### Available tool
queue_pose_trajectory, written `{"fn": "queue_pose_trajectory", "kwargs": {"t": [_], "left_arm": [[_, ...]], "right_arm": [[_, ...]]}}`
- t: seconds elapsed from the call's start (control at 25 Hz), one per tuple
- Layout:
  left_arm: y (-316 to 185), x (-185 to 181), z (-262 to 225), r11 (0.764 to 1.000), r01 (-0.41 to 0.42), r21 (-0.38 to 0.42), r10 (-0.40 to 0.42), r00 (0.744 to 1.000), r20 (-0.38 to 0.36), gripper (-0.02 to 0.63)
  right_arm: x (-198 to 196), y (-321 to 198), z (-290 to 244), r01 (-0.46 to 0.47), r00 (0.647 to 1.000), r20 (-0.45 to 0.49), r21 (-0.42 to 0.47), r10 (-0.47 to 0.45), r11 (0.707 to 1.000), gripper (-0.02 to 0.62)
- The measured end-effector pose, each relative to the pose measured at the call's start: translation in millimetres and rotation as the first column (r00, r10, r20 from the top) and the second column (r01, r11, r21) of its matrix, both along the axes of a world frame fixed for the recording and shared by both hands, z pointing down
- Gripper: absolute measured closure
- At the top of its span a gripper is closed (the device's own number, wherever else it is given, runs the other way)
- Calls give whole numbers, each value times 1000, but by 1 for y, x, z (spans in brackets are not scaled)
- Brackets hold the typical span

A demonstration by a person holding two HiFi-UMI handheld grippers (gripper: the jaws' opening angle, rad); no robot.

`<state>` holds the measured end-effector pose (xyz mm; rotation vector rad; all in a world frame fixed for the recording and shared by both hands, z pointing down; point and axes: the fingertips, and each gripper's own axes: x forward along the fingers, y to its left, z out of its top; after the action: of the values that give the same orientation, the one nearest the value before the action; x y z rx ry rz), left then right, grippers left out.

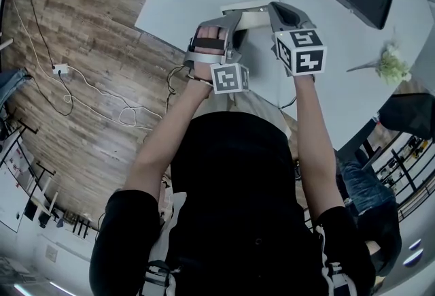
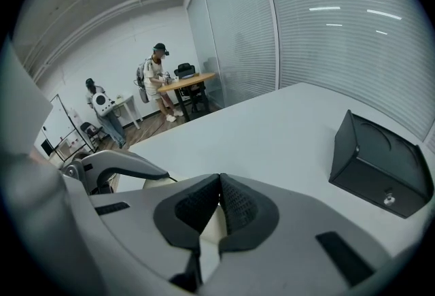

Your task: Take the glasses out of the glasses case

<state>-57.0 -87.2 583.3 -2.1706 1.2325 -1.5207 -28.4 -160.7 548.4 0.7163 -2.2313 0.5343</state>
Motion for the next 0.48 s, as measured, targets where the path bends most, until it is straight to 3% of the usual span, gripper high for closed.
{"fn": "queue_pose_trajectory", "kwargs": {"t": [0.48], "left_arm": [[34,22,-24,994,-25,-107,5,983,-186,319]], "right_arm": [[28,27,-31,-96,995,12,38,95,995,577]]}}
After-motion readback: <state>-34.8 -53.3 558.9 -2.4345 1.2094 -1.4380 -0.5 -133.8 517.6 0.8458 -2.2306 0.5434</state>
